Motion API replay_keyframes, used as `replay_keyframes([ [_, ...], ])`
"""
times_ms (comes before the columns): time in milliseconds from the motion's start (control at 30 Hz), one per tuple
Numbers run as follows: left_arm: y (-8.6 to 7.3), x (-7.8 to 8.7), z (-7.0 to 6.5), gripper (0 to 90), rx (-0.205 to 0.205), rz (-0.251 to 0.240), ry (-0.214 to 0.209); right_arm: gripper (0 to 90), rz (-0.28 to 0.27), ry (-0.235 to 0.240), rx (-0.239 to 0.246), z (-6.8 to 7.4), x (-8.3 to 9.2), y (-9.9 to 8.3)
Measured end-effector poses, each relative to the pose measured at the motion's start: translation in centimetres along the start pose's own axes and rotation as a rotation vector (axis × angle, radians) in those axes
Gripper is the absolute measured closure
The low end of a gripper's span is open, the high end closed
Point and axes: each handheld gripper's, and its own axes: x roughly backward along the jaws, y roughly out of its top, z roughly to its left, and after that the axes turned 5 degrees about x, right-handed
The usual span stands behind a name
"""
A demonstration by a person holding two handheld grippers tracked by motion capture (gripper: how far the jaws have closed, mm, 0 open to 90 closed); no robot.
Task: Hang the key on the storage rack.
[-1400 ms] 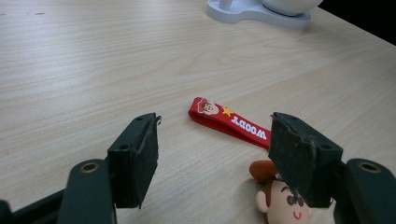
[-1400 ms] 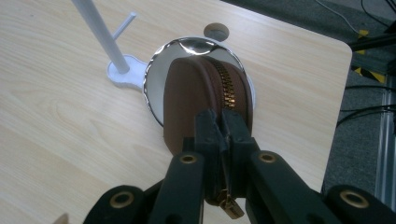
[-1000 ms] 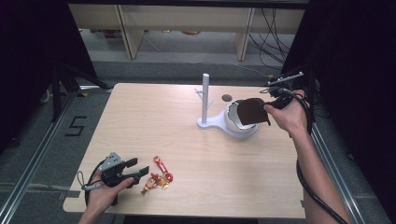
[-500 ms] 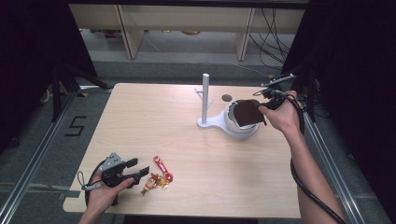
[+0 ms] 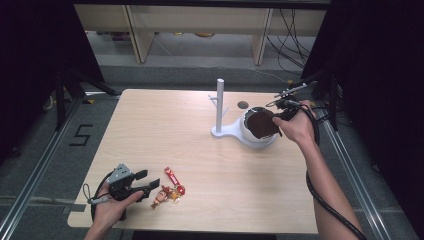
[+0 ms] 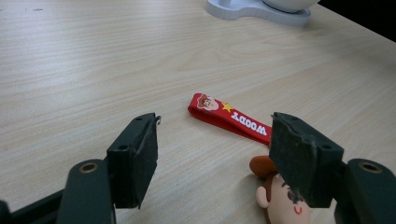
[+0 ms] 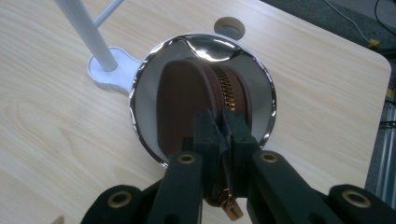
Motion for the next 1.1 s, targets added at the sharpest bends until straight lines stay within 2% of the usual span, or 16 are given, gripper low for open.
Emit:
replay_keyframes([
  [100,0.0,0.0,0.0,31.8,0.000,0.000,0.000,90.0,-0.026,-0.006,0.016,-0.3,-0.4,0.1],
  [133,0.0,0.0,0.0,31.8,-0.003,0.001,0.000,90.0,-0.010,0.005,-0.017,-0.1,-0.3,0.1],
  [167,0.0,0.0,0.0,31.8,-0.003,0.001,0.000,89.7,-0.019,-0.006,0.006,-0.3,-0.4,0.2],
  [233,0.0,0.0,0.0,31.8,-0.001,0.001,0.000,87.0,-0.026,-0.010,0.010,-0.4,-0.6,0.1],
  [300,0.0,0.0,0.0,31.8,-0.002,0.001,-0.001,82.3,-0.037,-0.022,0.020,-0.5,-0.6,0.0],
  [433,0.0,-0.1,0.0,31.7,-0.003,0.000,-0.005,73.0,-0.040,-0.023,-0.007,-0.8,-0.5,-0.4],
  [467,0.0,-0.1,-0.1,31.6,-0.001,-0.001,-0.006,69.1,-0.034,-0.024,-0.034,-0.6,-0.4,-0.5],
  [600,0.0,-0.1,-0.2,30.5,-0.006,0.001,-0.011,59.7,-0.039,-0.036,-0.032,-0.8,-0.2,-1.2],
  [667,0.1,-0.1,-0.2,29.3,-0.018,-0.001,-0.028,54.0,-0.041,-0.034,-0.041,-0.8,-0.1,-1.7],
  [700,0.1,0.0,-0.3,28.9,-0.016,0.001,-0.018,51.7,-0.034,-0.034,-0.082,-0.4,-0.1,-1.9],
  [767,0.2,0.0,-0.5,28.3,-0.019,0.003,-0.018,48.7,-0.041,-0.036,-0.072,-0.6,-0.2,-2.6],
  [867,0.2,-0.1,-0.6,27.8,-0.025,0.002,-0.028,43.2,-0.052,-0.037,-0.095,-0.4,-0.3,-3.8],
  [967,0.4,-0.1,-0.9,27.4,-0.038,0.005,-0.043,40.8,-0.059,-0.026,-0.124,0.1,-0.3,-5.1],
  [1000,0.5,-0.1,-1.1,27.2,-0.034,0.009,-0.033,40.4,-0.058,-0.023,-0.127,0.2,-0.3,-5.5],
  [1033,0.6,-0.1,-1.1,27.1,-0.038,0.000,-0.049,39.6,-0.058,-0.024,-0.134,0.3,-0.3,-5.8],
  [1100,0.7,-0.1,-1.4,26.9,-0.039,-0.003,-0.050,39.3,-0.064,-0.018,-0.127,0.2,-0.4,-6.3],
])
